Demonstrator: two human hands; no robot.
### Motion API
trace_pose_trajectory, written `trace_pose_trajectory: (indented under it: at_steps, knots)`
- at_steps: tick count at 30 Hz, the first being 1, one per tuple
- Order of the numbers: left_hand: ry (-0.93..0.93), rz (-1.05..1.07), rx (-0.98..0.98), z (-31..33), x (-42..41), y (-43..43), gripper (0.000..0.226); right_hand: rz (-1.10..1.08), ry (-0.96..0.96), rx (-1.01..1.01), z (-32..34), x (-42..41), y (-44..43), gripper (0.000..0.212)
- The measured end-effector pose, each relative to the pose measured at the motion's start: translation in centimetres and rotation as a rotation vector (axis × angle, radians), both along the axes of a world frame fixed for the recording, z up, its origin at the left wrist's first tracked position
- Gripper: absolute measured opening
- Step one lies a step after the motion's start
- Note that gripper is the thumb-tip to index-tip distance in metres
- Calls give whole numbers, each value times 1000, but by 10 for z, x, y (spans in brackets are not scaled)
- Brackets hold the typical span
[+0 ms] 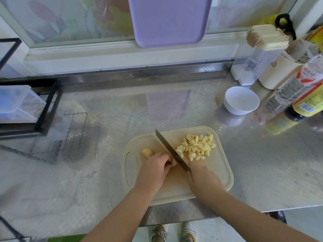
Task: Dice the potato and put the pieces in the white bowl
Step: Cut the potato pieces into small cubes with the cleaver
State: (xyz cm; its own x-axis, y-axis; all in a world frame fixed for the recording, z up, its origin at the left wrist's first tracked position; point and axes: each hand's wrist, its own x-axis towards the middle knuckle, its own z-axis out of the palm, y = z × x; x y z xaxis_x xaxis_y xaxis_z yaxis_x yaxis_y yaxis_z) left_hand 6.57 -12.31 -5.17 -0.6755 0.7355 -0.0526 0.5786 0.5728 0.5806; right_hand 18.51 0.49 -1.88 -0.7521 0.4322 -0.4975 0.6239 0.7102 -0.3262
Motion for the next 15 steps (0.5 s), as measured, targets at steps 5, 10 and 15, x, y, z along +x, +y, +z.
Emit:
trace_pose_trajectory:
  at_steps: [5,10,15]
  knots:
    - [23,90,-35,0,9,11,19,-95,57,-59,-2,0,5,14]
    - [-2,97,-4,-2,8,7,15,-70,65,-42,3,7,11,20]
    - [-9,123,14,-1,9,1,14,3,54,-35,4,11,2,18]
